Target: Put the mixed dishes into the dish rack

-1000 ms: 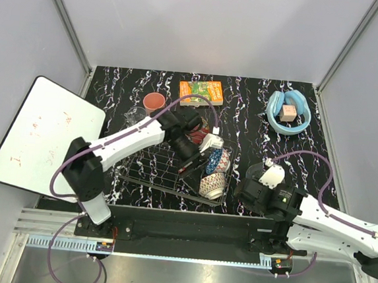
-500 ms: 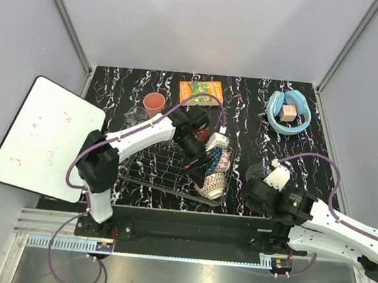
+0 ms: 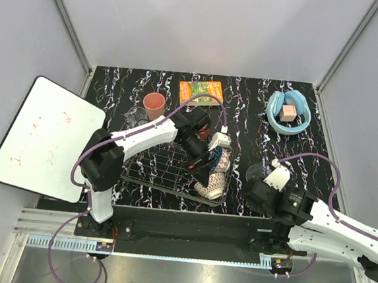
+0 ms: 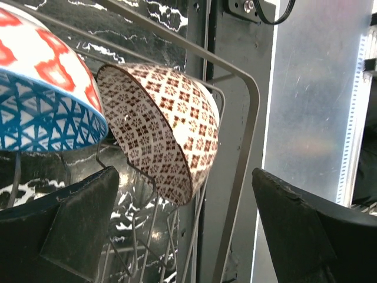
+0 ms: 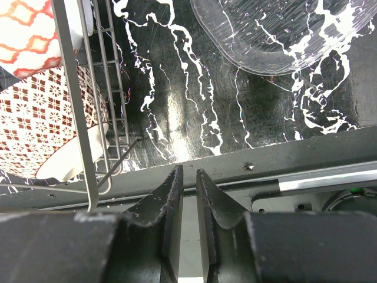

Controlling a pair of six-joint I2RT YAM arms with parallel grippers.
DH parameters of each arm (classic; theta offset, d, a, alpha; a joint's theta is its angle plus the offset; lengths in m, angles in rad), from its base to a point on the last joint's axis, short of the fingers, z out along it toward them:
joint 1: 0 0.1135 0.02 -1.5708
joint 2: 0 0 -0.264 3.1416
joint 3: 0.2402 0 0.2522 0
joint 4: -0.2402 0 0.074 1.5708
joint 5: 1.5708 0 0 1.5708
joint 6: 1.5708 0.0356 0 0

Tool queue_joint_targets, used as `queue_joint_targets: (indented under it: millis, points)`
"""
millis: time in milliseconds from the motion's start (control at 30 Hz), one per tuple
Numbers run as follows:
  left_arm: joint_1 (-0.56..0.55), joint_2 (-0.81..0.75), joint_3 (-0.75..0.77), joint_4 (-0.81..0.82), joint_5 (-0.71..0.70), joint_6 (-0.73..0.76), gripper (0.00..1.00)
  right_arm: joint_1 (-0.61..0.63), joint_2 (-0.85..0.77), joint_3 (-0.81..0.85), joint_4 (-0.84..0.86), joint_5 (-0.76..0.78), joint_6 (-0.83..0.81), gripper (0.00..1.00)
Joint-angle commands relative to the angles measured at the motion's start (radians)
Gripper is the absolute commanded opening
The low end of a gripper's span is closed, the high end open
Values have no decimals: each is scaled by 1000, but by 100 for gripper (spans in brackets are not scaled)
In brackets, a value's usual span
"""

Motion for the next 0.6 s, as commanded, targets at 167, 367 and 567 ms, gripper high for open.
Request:
queue_joint_targets:
  millis: [167, 367, 567]
  points:
    - [-4, 41, 1, 83, 47, -82, 70, 10, -17, -4, -10, 43, 21, 22]
    - [-9, 33, 9, 83, 29, -108, 44, 8, -13, -8, -10, 44, 26, 22]
    - [-10, 39, 9, 84, 64, -133, 8, 8, -13, -17, -7, 38, 32, 23]
